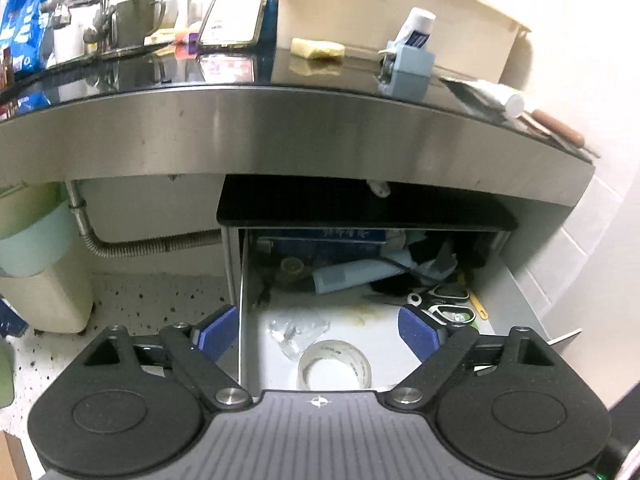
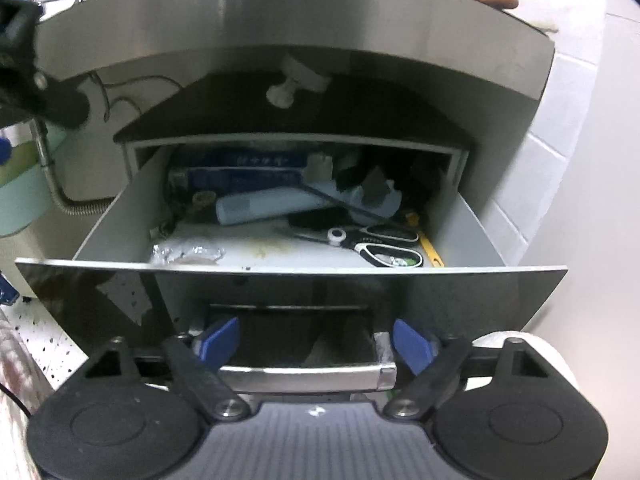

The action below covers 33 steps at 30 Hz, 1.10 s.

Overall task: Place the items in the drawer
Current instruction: 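Raise the left gripper out of the drawer and bring the right gripper to the drawer front, then push the drawer front inward with the right gripper to close it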

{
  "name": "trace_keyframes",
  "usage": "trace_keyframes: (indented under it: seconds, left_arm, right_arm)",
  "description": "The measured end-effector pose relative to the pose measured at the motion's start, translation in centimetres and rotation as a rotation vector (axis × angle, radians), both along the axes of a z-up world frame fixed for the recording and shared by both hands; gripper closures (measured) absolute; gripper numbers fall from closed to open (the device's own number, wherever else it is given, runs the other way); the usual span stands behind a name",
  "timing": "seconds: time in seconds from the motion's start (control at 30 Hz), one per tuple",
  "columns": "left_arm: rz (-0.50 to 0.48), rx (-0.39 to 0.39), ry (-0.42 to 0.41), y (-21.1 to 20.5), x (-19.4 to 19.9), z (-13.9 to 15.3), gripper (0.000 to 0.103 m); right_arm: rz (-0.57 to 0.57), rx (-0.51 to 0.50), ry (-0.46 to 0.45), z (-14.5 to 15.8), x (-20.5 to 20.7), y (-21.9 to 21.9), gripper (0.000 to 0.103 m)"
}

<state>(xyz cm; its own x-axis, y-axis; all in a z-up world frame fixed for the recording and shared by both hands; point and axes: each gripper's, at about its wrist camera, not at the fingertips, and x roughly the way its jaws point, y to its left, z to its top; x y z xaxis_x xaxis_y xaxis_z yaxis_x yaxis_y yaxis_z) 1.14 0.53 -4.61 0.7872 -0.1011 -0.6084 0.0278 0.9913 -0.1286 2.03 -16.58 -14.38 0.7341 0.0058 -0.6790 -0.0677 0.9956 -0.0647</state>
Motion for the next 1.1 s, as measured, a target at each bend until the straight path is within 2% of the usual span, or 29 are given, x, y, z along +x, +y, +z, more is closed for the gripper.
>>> trace_keyframes:
  seconds: [0.07, 0.17, 0.27, 0.53, 0.83, 0.93, 1.1]
  left_arm:
    - [-0.006, -0.003, 0.004, 0.0, -0.1, 0.1, 0.016]
    - [-0.01, 0.002, 0.025, -0.2, 0.0, 0.0, 0.016]
    - [-0.015, 0.012, 0.041, -0.5, 0.1, -0.2, 0.016]
    - [-0.052, 0.067, 0.045, -1.6, 0.0, -0.5, 0.016]
    - [-0.056, 0.068, 0.046, -1.6, -0.1, -0.6, 0.016]
    - [-0.051, 0.065, 0.05, -1.4, -0.1, -0.6, 0.016]
    - [-0.025, 0.043, 0.054, -0.6, 0.1, -0.5, 0.016]
  right_arm:
    - [-0.001, -0.006, 0.007, -0.2, 0.3, 0.2, 0.02]
    - [0.015, -0.003, 0.041, -0.8, 0.8, 0.5, 0.036]
    - [0.024, 0.009, 0.089, -1.5, 1.6, 0.8, 0.042]
    - [0.03, 0.039, 0.14, -2.5, 2.7, 1.0, 0.04]
    - [0.015, 0.028, 0.141, -2.7, 2.8, 0.9, 0.031]
    - [0.031, 0.06, 0.142, -2.7, 2.8, 0.7, 0.03]
    - [0.038, 0.044, 0.138, -2.8, 2.9, 1.0, 0.029]
